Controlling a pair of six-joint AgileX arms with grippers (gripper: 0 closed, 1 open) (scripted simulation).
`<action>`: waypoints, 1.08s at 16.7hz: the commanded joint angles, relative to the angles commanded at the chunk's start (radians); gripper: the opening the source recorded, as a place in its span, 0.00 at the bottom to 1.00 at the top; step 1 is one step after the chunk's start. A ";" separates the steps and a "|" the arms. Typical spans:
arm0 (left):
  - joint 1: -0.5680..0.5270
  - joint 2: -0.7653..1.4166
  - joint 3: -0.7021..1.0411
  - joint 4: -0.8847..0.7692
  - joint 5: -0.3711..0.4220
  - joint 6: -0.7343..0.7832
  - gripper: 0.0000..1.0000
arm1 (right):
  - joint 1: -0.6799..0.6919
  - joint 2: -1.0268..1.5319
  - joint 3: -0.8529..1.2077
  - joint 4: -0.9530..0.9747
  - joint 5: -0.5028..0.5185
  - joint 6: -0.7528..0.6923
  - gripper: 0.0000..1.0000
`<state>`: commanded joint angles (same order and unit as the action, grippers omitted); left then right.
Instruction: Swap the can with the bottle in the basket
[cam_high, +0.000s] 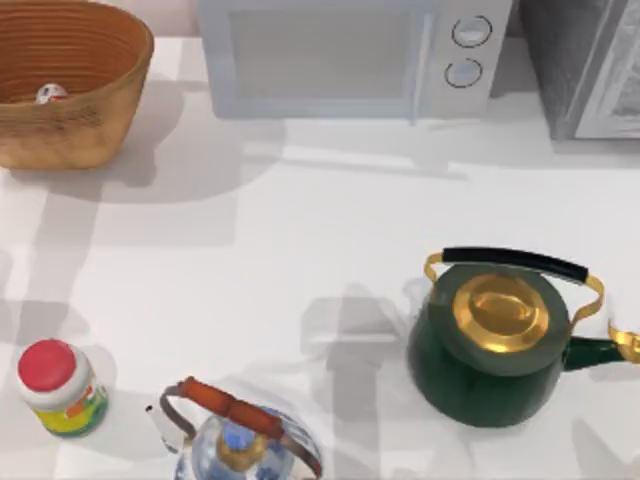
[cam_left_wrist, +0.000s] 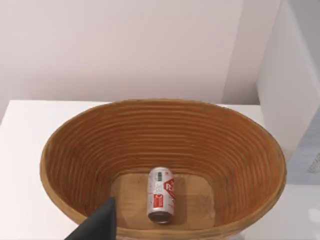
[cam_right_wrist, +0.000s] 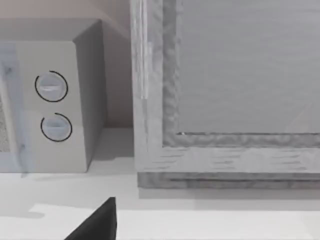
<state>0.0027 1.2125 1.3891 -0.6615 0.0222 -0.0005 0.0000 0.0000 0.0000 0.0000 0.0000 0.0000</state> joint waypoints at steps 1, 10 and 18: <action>0.001 0.118 0.115 -0.063 0.003 0.006 1.00 | 0.000 0.000 0.000 0.000 0.000 0.000 1.00; 0.027 1.102 1.028 -0.579 0.034 0.057 1.00 | 0.000 0.000 0.000 0.000 0.000 0.000 1.00; 0.052 1.508 1.415 -0.792 0.055 0.079 1.00 | 0.000 0.000 0.000 0.000 0.000 0.000 1.00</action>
<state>0.0548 2.7205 2.8046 -1.4535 0.0768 0.0790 0.0000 0.0000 0.0000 0.0000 0.0000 0.0000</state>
